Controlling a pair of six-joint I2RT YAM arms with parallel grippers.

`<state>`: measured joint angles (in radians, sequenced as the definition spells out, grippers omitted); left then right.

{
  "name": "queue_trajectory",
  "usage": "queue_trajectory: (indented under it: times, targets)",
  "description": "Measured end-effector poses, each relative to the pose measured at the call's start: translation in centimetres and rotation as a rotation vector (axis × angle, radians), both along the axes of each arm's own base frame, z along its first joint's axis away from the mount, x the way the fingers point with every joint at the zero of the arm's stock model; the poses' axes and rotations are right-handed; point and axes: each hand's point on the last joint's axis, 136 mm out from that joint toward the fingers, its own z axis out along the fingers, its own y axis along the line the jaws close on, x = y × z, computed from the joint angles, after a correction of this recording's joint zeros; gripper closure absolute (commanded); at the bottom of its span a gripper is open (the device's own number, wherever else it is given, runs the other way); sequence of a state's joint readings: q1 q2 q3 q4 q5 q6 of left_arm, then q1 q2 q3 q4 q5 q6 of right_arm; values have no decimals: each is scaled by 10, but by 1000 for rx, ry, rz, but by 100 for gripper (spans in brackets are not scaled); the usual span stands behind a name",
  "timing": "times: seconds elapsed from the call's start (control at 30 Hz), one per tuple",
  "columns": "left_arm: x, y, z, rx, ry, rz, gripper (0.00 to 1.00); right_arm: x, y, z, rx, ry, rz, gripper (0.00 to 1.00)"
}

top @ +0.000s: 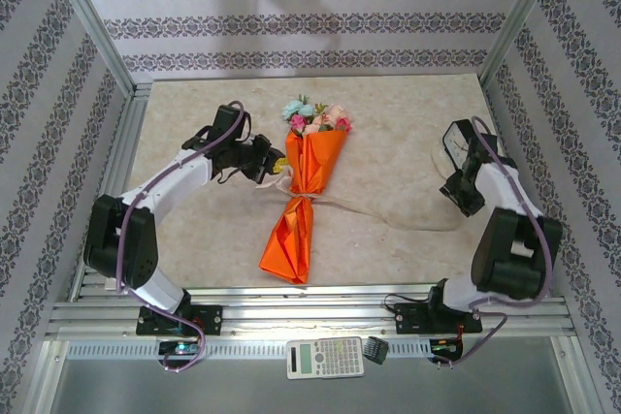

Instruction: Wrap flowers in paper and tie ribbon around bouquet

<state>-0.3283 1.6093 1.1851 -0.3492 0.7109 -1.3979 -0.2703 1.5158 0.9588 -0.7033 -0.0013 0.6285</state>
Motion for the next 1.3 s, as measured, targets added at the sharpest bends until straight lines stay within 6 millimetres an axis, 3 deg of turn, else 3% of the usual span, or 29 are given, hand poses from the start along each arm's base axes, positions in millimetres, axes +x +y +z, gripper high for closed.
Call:
queue_trajectory:
  times: [0.2,0.37,0.47,0.67,0.8,1.07,1.3]
  targets:
    - [11,-40,-22,31,-9,-153,100,14,50,-8,8,6,140,52]
    - [17,-83,-48,120,-27,-337,100,8,33,-12,-17,17,80,52]
    - [15,-93,-67,183,-20,-404,100,8,15,-7,-52,17,62,52]
    - [24,-87,-109,315,14,-423,100,28,-12,15,-115,-1,97,51]
    - [40,-78,-120,363,16,-388,100,39,-16,13,-123,23,164,51]
    - [61,-61,-120,369,6,-322,100,45,-12,-12,-78,115,265,51]
    - [51,-59,-104,319,-4,-283,100,44,-17,-12,-99,131,282,50]
